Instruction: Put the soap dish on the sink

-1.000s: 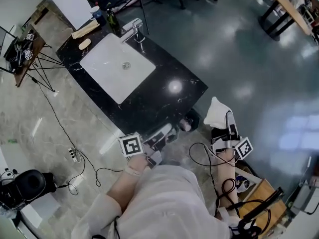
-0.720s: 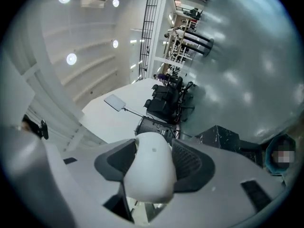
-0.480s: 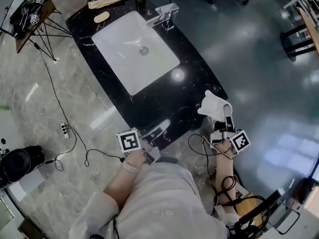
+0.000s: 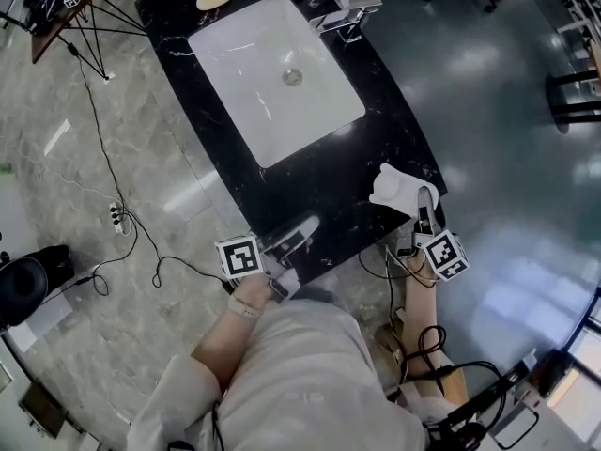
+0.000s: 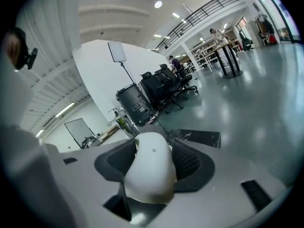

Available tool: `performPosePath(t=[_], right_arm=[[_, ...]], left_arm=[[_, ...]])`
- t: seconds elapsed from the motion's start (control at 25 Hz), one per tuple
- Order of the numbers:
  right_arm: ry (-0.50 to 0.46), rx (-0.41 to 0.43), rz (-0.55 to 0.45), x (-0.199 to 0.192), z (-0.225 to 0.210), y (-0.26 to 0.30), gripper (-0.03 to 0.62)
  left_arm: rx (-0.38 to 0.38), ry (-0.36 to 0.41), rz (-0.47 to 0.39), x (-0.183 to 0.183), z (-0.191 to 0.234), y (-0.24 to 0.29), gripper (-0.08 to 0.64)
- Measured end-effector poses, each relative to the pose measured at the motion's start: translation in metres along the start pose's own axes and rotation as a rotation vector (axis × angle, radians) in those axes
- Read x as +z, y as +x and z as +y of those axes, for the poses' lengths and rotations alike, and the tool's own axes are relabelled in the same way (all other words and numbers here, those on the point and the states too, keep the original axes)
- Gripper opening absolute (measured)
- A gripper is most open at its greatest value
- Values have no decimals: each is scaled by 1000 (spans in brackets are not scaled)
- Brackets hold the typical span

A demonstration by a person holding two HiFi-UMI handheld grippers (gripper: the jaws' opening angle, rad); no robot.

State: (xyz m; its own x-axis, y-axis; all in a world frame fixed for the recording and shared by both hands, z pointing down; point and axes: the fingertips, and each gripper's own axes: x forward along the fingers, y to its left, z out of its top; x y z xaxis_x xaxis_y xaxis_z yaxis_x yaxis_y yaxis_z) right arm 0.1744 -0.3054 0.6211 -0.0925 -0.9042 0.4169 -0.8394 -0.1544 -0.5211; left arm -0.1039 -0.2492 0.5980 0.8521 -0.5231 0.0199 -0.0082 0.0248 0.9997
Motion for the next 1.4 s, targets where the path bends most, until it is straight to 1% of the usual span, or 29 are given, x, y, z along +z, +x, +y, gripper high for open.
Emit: performPosePath(t=[0.08,0.16,0.2,0.24,0.32,0.4,0.56,0.88,1.0,1.2,1.4], right_arm=[[-38,-19,11,-3,-2,5,255],[-70,-34,24,-7,-2,8,255],[-81,-37,31,-10,-1,10,255],[-89,-39,38,-12,0,11,255],[-106,-45,47,-15,0,14,255],[-116,-53,52,-18,-1,16,255],[-96,-51,56,-23,-1,20,255],[-91,-30,60,-25,-1,21,256],[-86,-11,55,-26,2,19,256],[-64,3,4,-12,9,8,256],[-19,62,-81,17,29,-20,256]], left_arm=[[7,13,-3,4,2,-2,95],[15,50,-5,10,5,-4,95],[18,54,-6,12,7,-5,95],[18,45,-9,12,9,-5,95],[11,2,-21,11,10,-6,95],[9,-18,-30,12,11,-7,95],[14,-25,-41,13,15,-11,95],[19,-49,-66,7,18,-20,95],[18,-37,-67,4,15,-24,95],[10,-16,-71,-1,6,-28,95],[-8,11,-53,-12,-7,-27,95]])
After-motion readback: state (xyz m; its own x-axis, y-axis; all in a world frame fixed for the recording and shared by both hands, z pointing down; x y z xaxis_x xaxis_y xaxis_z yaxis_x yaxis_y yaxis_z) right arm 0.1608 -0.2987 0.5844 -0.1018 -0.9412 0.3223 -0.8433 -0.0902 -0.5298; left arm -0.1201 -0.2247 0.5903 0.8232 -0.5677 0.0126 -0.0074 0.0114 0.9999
